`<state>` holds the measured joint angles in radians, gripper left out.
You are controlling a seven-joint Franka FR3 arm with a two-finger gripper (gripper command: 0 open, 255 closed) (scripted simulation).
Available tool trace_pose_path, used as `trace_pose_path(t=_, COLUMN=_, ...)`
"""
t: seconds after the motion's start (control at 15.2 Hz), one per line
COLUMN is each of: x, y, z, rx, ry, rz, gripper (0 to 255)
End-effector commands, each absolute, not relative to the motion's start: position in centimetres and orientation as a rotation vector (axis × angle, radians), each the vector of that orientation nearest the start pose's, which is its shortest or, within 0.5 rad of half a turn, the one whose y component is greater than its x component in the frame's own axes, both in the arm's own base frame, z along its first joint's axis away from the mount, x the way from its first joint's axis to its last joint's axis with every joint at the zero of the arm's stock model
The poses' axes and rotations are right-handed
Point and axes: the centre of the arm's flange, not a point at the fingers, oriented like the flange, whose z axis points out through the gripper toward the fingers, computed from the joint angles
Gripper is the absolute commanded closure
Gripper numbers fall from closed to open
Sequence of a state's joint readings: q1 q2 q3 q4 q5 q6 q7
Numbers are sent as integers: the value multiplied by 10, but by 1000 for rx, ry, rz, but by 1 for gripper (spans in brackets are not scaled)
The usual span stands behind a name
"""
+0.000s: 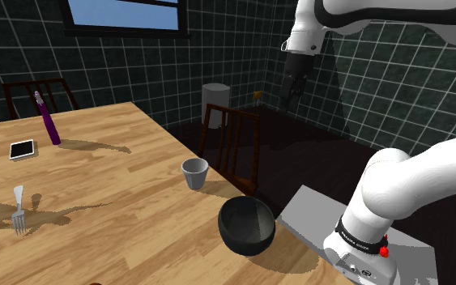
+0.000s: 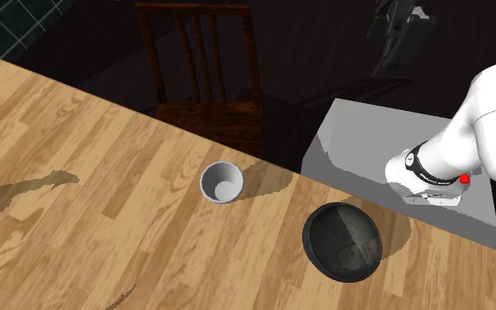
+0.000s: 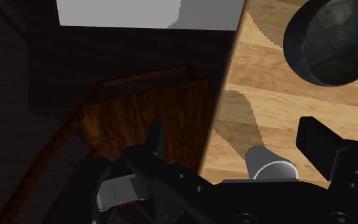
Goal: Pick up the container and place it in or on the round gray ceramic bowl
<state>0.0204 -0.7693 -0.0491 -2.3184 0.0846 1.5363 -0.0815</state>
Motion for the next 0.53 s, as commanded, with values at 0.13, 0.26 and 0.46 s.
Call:
trace_pose_path(t=0.13, x=325, y=6, z=584, rx=-3018, ry=-101, rz=7, gripper=0)
trace_pose_path(t=0.26, x=342, y=17, z=567, rx=-3015, ry=-98, rz=2, gripper=0)
trace_pose_path(t=0.46, x=367, y=33, z=543, rx=-3010, ry=-93, rz=-5, gripper=0)
